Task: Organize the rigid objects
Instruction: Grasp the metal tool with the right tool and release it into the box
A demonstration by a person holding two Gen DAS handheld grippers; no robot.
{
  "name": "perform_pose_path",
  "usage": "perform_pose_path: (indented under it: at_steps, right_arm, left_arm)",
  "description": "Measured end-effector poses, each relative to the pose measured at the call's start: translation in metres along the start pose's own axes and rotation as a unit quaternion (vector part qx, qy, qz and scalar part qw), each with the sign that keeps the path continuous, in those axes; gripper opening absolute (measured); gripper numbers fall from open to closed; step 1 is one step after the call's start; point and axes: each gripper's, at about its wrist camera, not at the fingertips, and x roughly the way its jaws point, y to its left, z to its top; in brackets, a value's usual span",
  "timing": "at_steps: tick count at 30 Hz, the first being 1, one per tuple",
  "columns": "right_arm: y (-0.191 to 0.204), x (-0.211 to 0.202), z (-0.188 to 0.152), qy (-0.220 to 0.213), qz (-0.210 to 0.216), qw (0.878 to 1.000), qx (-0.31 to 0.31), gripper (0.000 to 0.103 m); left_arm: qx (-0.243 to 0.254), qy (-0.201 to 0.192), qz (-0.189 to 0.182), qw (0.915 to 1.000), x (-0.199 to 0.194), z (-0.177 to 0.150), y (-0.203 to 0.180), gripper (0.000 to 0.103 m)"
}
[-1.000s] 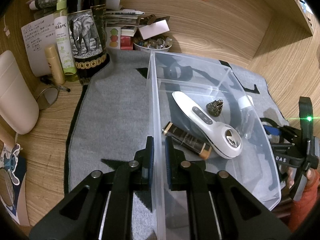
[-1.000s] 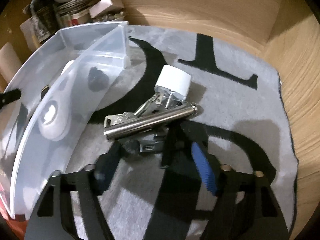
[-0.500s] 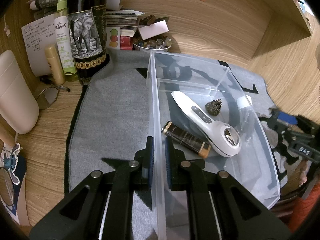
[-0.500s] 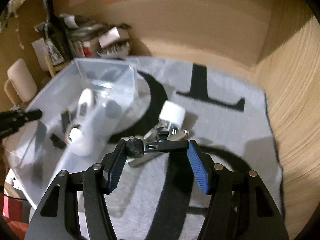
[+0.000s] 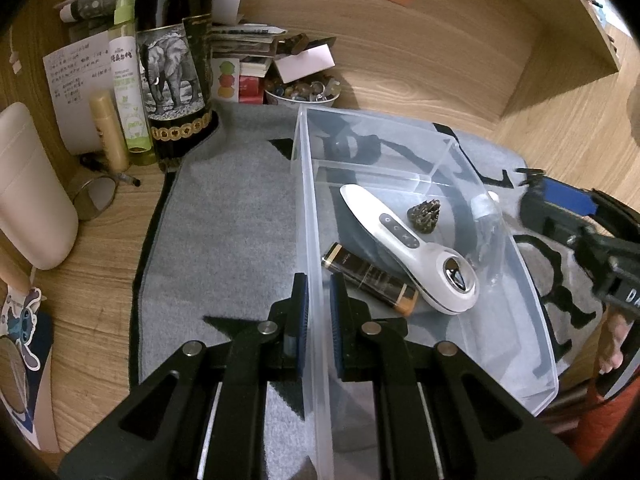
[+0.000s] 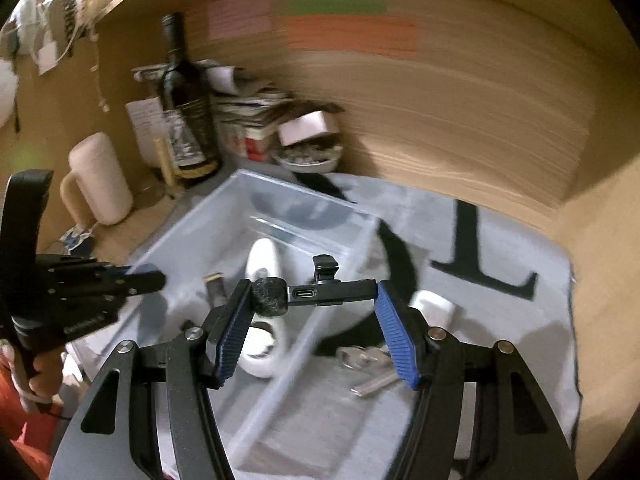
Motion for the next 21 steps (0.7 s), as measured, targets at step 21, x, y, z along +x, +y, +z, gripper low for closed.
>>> perform_pose_path:
  at_steps: [21]
  right_arm:
    - [0.050, 0.039, 0.006, 0.048, 0.018, 0.997, -0.052, 0.064]
  left_arm:
    - [-0.005, 0.000, -0.009, 0.9999, 0.000, 0.001, 0.002, 0.010]
